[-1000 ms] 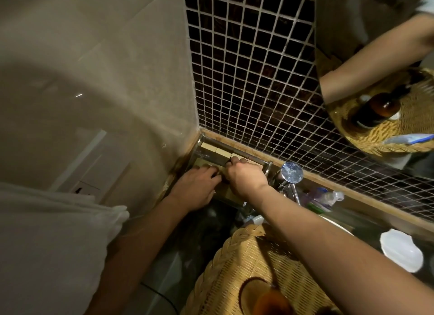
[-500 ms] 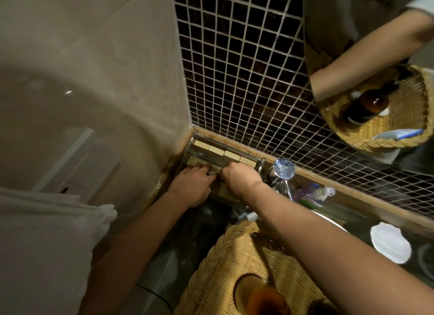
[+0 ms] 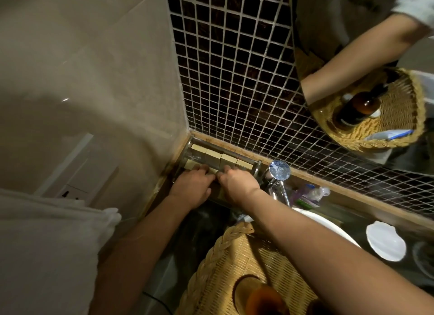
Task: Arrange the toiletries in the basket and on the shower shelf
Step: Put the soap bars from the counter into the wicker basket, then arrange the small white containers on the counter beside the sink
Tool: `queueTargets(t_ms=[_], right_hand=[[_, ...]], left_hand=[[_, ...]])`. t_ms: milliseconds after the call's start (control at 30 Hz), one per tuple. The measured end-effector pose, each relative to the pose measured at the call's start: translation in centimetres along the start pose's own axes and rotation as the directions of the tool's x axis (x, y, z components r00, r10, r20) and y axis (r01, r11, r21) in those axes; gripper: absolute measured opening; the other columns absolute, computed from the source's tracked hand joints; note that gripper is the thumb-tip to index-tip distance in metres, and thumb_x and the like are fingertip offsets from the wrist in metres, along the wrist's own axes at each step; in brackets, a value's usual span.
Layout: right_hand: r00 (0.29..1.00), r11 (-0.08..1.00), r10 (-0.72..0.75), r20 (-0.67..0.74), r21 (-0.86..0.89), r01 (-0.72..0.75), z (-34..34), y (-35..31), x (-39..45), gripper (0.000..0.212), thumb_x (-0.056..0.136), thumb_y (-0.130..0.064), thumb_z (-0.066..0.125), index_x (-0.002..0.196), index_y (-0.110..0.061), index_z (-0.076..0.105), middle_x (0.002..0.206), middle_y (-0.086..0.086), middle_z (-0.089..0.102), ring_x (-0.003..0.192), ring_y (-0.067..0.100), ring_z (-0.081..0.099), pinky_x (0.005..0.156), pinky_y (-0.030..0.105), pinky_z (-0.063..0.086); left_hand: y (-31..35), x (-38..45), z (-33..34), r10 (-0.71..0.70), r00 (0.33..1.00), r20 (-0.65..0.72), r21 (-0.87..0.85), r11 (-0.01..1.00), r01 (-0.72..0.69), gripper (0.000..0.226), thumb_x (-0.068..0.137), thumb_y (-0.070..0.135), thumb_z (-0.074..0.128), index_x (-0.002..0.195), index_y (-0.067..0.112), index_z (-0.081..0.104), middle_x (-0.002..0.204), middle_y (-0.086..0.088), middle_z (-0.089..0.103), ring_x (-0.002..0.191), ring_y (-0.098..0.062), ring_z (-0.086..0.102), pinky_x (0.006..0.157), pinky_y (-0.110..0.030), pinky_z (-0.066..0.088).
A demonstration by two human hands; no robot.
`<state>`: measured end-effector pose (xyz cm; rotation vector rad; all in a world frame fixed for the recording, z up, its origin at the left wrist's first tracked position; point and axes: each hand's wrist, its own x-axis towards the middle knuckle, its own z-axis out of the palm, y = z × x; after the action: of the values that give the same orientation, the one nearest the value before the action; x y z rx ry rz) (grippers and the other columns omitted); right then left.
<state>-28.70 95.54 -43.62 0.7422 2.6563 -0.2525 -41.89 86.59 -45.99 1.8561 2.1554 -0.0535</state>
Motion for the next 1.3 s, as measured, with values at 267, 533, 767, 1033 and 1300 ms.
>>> queueTargets(t_ms=[267, 533, 767, 1033, 1300], right_hand=[[0.989, 0.996, 0.077, -0.126, 0.050, -0.071, -4.2, -1.1, -3.6, 0.048, 0.090, -0.016, 0.065, 0.134, -0.010, 0.048, 0.126, 0.014, 0.056, 0.114, 0.032, 0.058, 0.088, 0.042, 0.051], [0.913, 0.997, 0.066, -0.403, -0.004, -0.074, -8.5, -3.4, -12.0, 0.034, 0.090, -0.025, 0.059, 0.123, -0.014, 0.057, 0.119, 0.008, 0.060, 0.106, 0.030, 0.061, 0.079, 0.042, 0.053], [0.858, 0.984, 0.140, -0.494, -0.023, -0.174, -11.7, -2.2, -21.4, 0.048, 0.088, -0.036, 0.066, 0.131, -0.018, 0.051, 0.123, 0.005, 0.055, 0.114, 0.028, 0.055, 0.080, 0.044, 0.052], [0.808, 0.976, 0.174, -0.563, -0.010, -0.218, -9.3, -0.9, -34.3, 0.045, 0.091, -0.044, 0.058, 0.129, -0.019, 0.053, 0.120, 0.005, 0.057, 0.111, 0.026, 0.057, 0.078, 0.044, 0.054], [0.809, 0.937, 0.328, -0.487, 0.058, -0.344, -1.5, 1.5, -44.7, 0.038, 0.089, -0.039, 0.061, 0.122, -0.022, 0.054, 0.116, 0.004, 0.056, 0.106, 0.027, 0.057, 0.077, 0.041, 0.051]], left_hand=[[2.0, -1.1, -3.1, -0.161, 0.986, 0.052, -0.097, 0.981, 0.166, 0.057, 0.091, 0.040, 0.057, 0.143, 0.024, 0.040, 0.153, -0.009, 0.031, 0.138, -0.029, 0.033, 0.108, -0.049, 0.038], [6.1, -5.2, -9.3, -0.149, 0.980, -0.134, -0.205, 0.971, 0.120, 0.052, 0.091, 0.036, 0.053, 0.141, 0.022, 0.044, 0.149, -0.006, 0.038, 0.133, -0.029, 0.039, 0.107, -0.048, 0.039], [11.0, -10.7, -14.4, -0.132, 0.962, -0.237, -0.212, 0.974, 0.081, 0.055, 0.095, 0.050, 0.047, 0.145, 0.029, 0.042, 0.153, -0.007, 0.033, 0.138, -0.030, 0.036, 0.112, -0.049, 0.034], [21.2, -18.2, -16.2, -0.066, 0.938, -0.340, -0.146, 0.989, 0.017, 0.053, 0.096, 0.051, 0.045, 0.144, 0.028, 0.044, 0.150, -0.007, 0.037, 0.135, -0.027, 0.039, 0.109, -0.049, 0.038], [31.5, -23.6, -9.4, 0.101, 0.953, -0.284, -0.057, 0.991, -0.122, 0.053, 0.093, 0.049, 0.050, 0.142, 0.031, 0.045, 0.146, -0.004, 0.043, 0.128, -0.025, 0.046, 0.103, -0.044, 0.044]])
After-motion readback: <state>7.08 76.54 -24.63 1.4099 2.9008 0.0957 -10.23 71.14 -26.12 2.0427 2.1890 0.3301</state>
